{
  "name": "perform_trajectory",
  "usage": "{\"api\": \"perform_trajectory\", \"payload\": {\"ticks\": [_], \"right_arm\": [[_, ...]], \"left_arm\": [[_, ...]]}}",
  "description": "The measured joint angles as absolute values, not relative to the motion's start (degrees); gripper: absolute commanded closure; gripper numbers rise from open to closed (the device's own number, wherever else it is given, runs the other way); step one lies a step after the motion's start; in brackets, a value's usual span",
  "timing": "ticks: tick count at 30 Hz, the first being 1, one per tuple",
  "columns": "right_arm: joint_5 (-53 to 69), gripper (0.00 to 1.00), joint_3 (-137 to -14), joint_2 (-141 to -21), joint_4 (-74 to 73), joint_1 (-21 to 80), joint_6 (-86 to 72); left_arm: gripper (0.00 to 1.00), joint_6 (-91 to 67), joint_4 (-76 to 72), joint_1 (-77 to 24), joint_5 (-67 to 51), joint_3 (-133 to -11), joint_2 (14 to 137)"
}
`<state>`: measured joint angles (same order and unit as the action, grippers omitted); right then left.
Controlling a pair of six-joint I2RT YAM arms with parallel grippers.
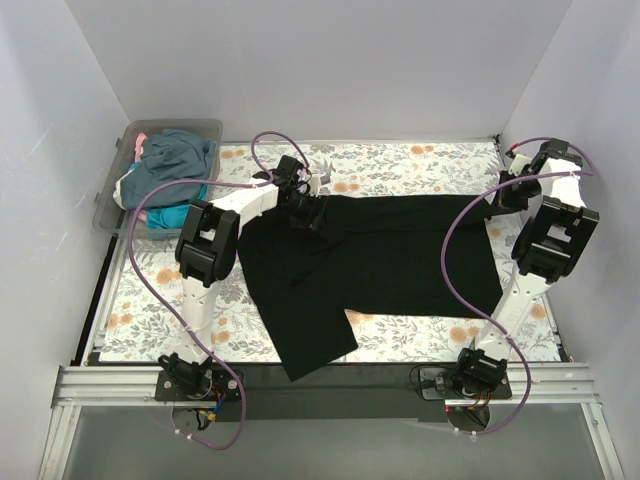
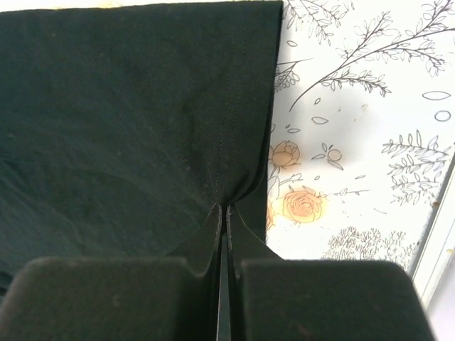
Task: Fold and stack the t-shirts
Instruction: Fold the tshirt
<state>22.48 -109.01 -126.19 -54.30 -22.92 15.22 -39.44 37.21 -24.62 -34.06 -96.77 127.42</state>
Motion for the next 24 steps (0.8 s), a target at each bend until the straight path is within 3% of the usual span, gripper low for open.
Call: {"api": "perform_trajectory", "payload": {"ticks": [4,5,8,11,24], "right_arm": [[22.3,0.99,-110.3,-128.9,-54.3,-22.9,15.4],[22.3,0.82,-110.4,-129.6,-54.3,-22.9,15.4],[22.2,0.61,-110.5,-131.1,-54.3,-22.9,15.7],[22.2,0.49,-110.5,-131.7,-54.4,-22.9,16.3],[22.7,0.32,-110.9,-130.5,-54.6,-22.9,18.1]], "left_arm": [[0.51,-39.5,37.2,-24.6,-33.4,-96.6,127.2],[0.51,-39.4,37.3,-24.6,-33.3,-96.6,127.2],[0.51,-39.4,37.3,-24.6,-33.1,-96.5,127.2],[0.51,-39.4,37.3,-24.6,-33.0,-96.6,127.2],[0.51,-36.8,42.1,-27.0,-40.1,-98.1,127.1]]}}
